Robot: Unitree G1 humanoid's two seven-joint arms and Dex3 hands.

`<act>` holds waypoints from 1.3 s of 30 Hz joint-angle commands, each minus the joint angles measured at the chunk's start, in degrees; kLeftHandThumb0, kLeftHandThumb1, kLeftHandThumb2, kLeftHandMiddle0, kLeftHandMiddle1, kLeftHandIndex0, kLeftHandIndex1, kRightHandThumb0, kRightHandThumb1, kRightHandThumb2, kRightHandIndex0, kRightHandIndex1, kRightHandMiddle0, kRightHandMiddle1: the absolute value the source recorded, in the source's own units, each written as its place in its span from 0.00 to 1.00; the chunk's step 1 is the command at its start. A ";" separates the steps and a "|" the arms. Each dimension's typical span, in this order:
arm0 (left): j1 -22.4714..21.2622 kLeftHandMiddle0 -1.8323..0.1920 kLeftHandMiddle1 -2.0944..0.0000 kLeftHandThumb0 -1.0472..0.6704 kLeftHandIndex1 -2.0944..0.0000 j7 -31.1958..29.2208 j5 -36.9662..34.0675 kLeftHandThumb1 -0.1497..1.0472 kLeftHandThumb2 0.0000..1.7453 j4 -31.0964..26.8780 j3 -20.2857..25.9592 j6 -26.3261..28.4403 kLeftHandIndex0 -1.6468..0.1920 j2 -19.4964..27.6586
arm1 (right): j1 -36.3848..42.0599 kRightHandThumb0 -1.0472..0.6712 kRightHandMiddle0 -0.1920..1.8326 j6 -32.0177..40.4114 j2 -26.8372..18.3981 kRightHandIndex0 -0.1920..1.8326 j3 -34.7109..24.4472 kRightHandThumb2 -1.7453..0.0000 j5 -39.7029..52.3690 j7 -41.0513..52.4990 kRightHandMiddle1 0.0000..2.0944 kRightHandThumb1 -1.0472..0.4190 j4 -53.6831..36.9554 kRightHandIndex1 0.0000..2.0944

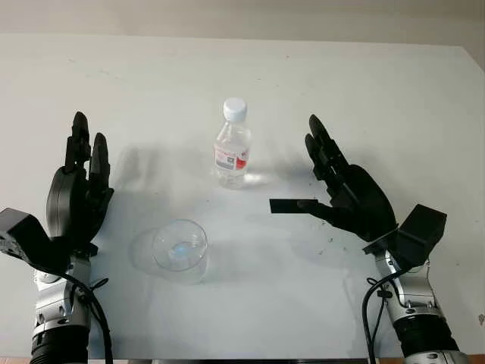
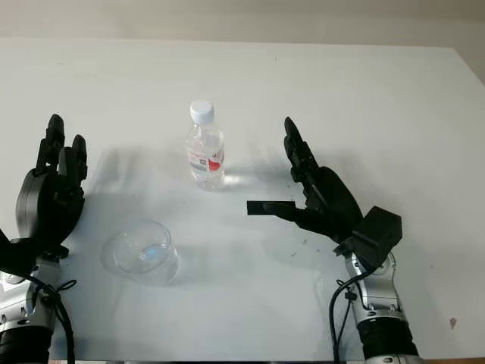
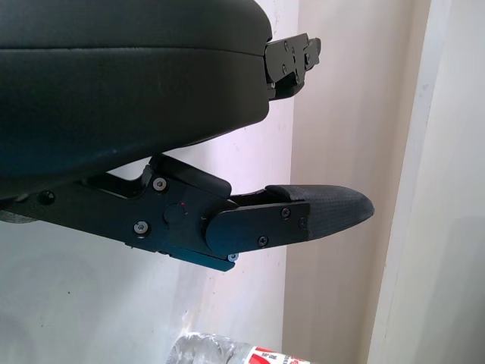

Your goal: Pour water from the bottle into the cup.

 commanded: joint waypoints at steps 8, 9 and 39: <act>-0.74 1.00 0.98 0.19 0.99 -0.40 -0.13 1.00 0.29 0.85 0.05 -0.77 1.00 0.41 | -1.78 0.09 0.00 0.06 0.21 0.00 0.41 0.97 -1.87 -1.49 0.00 0.06 1.86 0.00; -0.89 1.00 0.98 0.19 1.00 -0.48 -0.13 1.00 0.29 1.06 0.08 -0.85 1.00 0.45 | -2.65 0.09 0.00 -0.14 0.27 0.00 0.61 0.97 -1.96 -1.14 0.00 0.06 2.61 0.00; -1.05 1.00 0.98 0.19 0.99 0.41 0.15 1.00 0.29 1.09 -0.05 -2.06 1.00 0.06 | -31.23 0.04 0.00 -1.09 10.51 0.00 5.77 0.97 -8.47 -0.04 0.00 0.08 31.77 0.00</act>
